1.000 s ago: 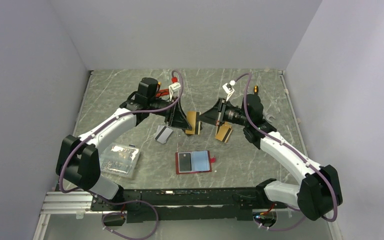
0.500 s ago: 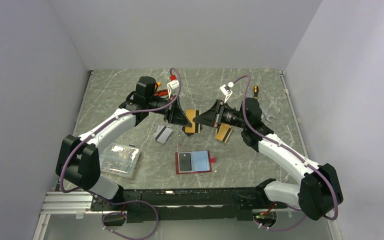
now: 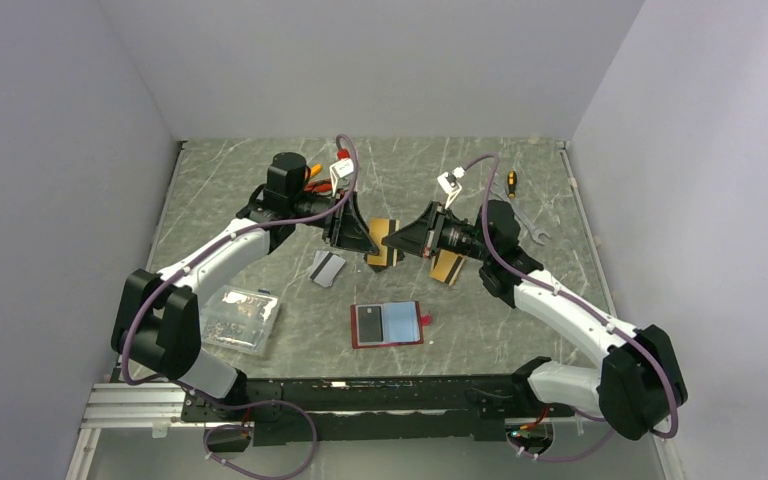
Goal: Put the credit cards into the card holder
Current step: Turn over the card slot in the card holder.
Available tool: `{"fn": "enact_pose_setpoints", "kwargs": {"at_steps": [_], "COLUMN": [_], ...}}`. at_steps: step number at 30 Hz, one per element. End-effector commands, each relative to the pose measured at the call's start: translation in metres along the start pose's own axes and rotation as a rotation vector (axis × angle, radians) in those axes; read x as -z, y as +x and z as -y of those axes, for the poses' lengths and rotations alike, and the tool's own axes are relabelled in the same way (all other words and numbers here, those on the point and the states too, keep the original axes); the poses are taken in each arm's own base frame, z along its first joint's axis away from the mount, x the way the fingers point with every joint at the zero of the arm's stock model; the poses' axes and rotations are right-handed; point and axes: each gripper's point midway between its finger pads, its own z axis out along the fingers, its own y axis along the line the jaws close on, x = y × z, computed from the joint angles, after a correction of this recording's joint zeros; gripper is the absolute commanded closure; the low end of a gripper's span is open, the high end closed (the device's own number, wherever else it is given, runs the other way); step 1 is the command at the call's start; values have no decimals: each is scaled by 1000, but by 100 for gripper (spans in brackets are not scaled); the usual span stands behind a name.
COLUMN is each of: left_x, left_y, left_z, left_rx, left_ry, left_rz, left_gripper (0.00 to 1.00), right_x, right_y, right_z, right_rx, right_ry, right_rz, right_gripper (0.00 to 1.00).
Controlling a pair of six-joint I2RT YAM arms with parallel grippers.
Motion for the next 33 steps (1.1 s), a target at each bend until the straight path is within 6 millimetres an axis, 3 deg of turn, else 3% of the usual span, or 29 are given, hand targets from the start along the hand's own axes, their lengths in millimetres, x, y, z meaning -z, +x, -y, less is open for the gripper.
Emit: {"fn": "enact_pose_setpoints", "kwargs": {"at_steps": [1, 13, 23, 26, 29, 33], "left_x": [5, 13, 35, 42, 47, 41], "left_y": [-5, -17, -25, -26, -19, 28], "left_z": [33, 36, 28, 18, -2, -46], "left_rx": [-110, -122, -126, -105, -82, -188], "left_ry": [84, 76, 28, -10, -86, -274], "left_rz": [-22, 4, 53, 65, 63, -128], "left_gripper": [61, 65, 68, 70, 71, 73], "right_x": [3, 6, 16, 20, 28, 43], "right_y": [3, 40, 49, 53, 63, 87], "right_z": [13, 24, 28, 30, 46, 81], "right_rx": [12, -19, -20, -27, -45, -111], "right_ry": [63, 94, 129, 155, 237, 382], "right_rz": [11, -92, -98, -109, -131, -166], "right_gripper": [100, 100, 100, 100, 100, 100]}}
